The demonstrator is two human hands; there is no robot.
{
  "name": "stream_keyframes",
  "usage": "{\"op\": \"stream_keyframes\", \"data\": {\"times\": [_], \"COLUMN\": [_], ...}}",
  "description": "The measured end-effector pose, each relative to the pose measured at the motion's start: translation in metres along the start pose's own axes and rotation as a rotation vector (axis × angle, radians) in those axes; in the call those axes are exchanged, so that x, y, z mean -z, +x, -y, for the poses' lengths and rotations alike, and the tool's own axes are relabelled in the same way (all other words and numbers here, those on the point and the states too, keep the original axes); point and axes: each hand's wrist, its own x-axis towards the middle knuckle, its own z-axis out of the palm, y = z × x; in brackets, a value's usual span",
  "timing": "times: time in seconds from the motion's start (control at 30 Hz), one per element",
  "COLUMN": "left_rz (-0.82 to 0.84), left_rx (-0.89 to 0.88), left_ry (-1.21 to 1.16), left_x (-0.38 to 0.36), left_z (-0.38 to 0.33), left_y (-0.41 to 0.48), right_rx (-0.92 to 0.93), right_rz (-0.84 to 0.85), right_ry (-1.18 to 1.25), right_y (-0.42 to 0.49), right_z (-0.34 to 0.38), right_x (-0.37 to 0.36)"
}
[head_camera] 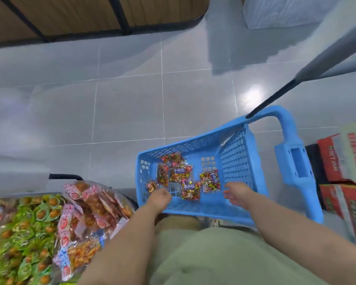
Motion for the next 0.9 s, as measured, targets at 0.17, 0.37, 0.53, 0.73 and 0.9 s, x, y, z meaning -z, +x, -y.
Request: {"op": "stream_keyframes", "data": {"times": [0.17, 0.37, 0.53, 0.73, 0.9], "left_rz": [0.074, 0.092, 0.048, -0.154, -0.376], "left_rx": [-0.018, -0.002, 0.117, 0.258, 0.175], "left_ry": [0.161, 0.171, -0.023, -0.054, -0.272], "left_x": [0.039, 0.035, 0.007, -0.023, -0.021], "left_z": [-0.009, -0.011, -0.008, 0.005, 0.013], "left_y": [0.048, 0.103, 0.151, 0.202, 0.197], "right_rx": [0.001, 0.002, -0.026, -0.062, -0.034], "right_rz": [-0.082, -0.048, -0.007, -0.029, -0.056], "right_ry": [-0.063, -0.117, -0.2, -0.221, -0.218], "right_y": [0.032, 0.07, 0.125, 0.176, 0.198], "right_z": [0.027, 0.046, 0.041, 0.032, 0.022], "right_x": [-0.026, -0.051, -0.063, -0.066, -0.063]}}
